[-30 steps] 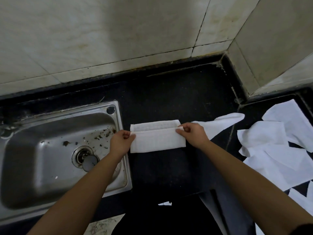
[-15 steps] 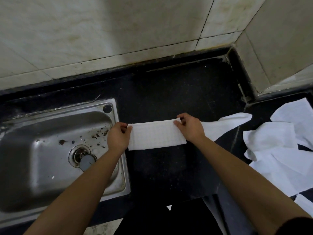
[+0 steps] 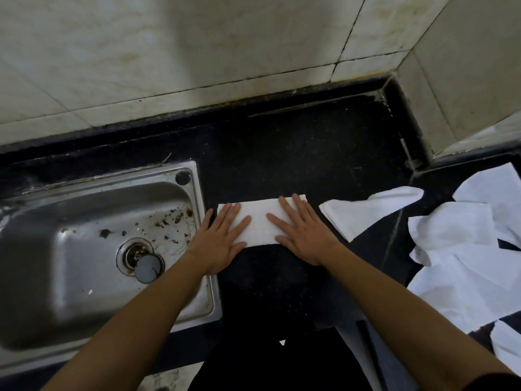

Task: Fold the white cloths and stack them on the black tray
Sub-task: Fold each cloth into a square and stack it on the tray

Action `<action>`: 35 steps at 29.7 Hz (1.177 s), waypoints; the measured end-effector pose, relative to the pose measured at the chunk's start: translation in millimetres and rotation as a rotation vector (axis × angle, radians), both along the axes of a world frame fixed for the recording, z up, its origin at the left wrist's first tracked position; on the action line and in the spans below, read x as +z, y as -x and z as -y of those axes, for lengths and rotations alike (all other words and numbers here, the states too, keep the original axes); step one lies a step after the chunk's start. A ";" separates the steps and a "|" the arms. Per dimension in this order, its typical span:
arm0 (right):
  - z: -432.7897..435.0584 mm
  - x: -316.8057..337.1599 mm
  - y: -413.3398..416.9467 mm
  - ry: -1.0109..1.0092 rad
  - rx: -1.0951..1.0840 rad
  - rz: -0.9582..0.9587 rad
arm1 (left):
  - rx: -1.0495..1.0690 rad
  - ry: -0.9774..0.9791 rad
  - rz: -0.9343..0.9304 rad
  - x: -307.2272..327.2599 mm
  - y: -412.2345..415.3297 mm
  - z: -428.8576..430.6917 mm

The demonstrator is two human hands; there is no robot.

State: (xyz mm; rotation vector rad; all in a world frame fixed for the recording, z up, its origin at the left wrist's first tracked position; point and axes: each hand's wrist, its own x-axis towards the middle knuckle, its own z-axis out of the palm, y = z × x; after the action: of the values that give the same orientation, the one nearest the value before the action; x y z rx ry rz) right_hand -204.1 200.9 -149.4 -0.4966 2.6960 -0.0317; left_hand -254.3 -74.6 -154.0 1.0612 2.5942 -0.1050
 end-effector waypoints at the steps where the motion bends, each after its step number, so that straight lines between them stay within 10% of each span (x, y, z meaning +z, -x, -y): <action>1: -0.9 -0.2 -0.1 0.001 -0.003 0.005 | 0.003 0.011 0.009 -0.5 0.9 0.8; 10: 0.0 13.5 0.6 0.053 -0.048 -0.001 | 0.007 -0.001 0.072 8.6 6.6 3.5; 16: -2.6 27.5 -25.0 0.278 -0.510 -0.174 | 0.023 0.024 0.070 21.1 9.9 13.8; 26: 8.6 35.1 -33.8 0.264 -1.030 0.136 | 0.182 -0.216 0.045 45.7 32.4 -32.4; 35: 4.3 30.9 -44.5 0.382 -1.171 0.114 | -0.318 0.050 0.080 50.7 73.0 -148.4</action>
State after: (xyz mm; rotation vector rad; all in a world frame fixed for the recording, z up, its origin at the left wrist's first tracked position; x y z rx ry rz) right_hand -159.5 196.6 -118.4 0.9897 2.4647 -0.8506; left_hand -327.2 73.8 -103.3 1.4207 2.3208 -0.1973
